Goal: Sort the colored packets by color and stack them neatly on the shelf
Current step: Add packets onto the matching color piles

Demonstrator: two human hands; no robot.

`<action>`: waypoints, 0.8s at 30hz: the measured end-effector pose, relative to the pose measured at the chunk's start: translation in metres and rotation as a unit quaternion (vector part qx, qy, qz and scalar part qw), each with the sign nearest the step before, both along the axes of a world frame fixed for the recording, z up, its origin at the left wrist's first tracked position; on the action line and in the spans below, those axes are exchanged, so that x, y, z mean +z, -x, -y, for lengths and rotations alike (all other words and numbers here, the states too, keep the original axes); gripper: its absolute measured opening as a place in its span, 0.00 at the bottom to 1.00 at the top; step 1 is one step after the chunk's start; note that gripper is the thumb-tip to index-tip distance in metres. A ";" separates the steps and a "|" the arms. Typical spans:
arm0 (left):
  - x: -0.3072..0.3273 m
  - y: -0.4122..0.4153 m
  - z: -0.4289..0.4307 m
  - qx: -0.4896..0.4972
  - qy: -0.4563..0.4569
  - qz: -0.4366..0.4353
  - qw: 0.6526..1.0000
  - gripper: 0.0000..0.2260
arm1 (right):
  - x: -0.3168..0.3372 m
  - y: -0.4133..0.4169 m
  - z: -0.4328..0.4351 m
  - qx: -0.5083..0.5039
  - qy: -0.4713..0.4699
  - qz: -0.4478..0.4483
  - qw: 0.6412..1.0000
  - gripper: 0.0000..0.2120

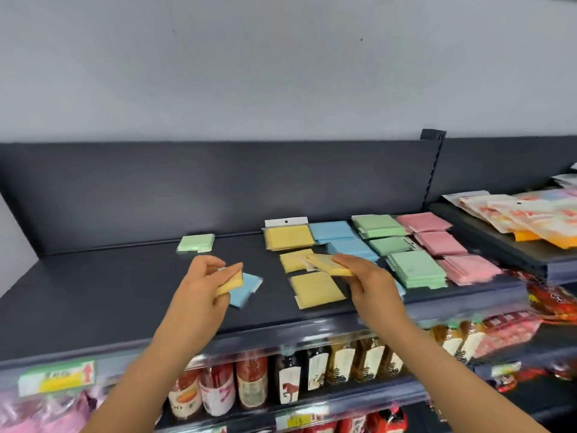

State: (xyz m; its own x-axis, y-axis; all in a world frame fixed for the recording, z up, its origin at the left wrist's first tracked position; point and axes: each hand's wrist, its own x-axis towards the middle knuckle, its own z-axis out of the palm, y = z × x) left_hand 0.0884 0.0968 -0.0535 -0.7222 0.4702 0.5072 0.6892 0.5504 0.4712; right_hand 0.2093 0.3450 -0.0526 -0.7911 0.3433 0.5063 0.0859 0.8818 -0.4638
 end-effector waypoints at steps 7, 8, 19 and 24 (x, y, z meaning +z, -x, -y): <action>0.008 -0.049 -0.023 0.065 -0.004 -0.094 0.993 0.19 | 0.014 -0.015 -0.019 0.035 -0.113 0.056 0.991 0.25; 0.011 -0.058 -0.024 0.071 -0.019 -0.087 0.994 0.15 | 0.016 -0.015 -0.020 0.043 -0.125 0.060 0.989 0.26; 0.007 -0.078 -0.030 0.109 -0.103 -0.082 0.985 0.18 | 0.003 0.022 -0.009 0.132 -0.228 0.206 0.943 0.28; 0.008 -0.068 -0.044 0.103 -0.102 -0.081 0.986 0.17 | 0.002 0.027 -0.020 0.148 -0.185 0.286 0.928 0.23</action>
